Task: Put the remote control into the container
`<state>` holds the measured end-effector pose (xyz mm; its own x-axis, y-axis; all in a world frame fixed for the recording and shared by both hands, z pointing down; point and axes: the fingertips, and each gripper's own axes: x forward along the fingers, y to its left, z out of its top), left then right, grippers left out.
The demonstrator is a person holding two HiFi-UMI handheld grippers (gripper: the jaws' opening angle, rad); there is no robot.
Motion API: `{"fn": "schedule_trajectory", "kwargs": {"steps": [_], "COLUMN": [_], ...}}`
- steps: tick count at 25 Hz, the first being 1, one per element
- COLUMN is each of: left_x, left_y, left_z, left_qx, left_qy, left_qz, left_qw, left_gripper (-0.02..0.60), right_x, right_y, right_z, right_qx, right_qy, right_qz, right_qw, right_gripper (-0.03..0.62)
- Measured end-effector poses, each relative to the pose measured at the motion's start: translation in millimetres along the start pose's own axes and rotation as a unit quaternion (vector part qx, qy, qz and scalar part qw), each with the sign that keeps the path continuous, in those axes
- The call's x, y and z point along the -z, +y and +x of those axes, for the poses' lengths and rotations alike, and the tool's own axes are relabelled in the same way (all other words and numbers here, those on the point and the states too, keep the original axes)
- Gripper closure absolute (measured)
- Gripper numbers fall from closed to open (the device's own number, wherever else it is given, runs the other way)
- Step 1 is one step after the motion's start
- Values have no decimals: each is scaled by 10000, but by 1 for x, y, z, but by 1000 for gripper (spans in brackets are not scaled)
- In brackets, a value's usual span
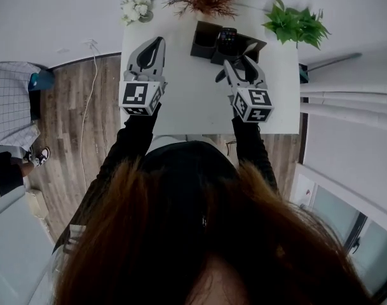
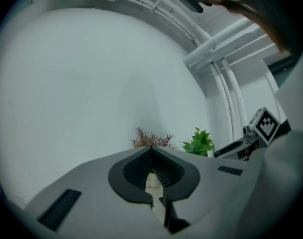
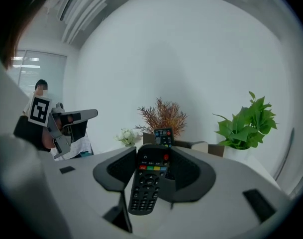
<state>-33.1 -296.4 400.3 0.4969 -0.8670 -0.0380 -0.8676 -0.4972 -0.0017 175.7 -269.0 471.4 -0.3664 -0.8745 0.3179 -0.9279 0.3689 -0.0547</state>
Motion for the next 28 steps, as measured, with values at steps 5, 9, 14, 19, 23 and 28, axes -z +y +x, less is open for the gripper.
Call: {"fn": "schedule_trajectory", "kwargs": {"steps": [5,9,14,19,23,28], "left_x": [-2,-1,-1,-2,-2,1], "left_y": [13,26,45,62,73,86], "left_z": [-10,-18,-27,-31,-33,-35], "left_qx": [-204,-389,-617,-794,-907,-1026], "left_qy": [-11,3,9,24,39,86], "left_qz": [24,35,51,53,57,64], "left_qw": [9998,9992,9981,9968,9959,9947], "left_gripper": [572,572,572,572,572,572], "right_x": [-18,-32,-48,-66,-77,-83], "right_y": [12,22,32,38,39,37], "right_z": [16,33,55,76,92,106], "right_qx": [-224,-391,-560,-659,-679,-613], "right_qy": [-145,-242,-336,-447,-513,-574], "right_qz": [-110,-196,-270,-339,-412,-430], "right_qw": [9996,9987,9975,9962,9955,9955], "right_gripper": [372,373,373,373,373,373]}}
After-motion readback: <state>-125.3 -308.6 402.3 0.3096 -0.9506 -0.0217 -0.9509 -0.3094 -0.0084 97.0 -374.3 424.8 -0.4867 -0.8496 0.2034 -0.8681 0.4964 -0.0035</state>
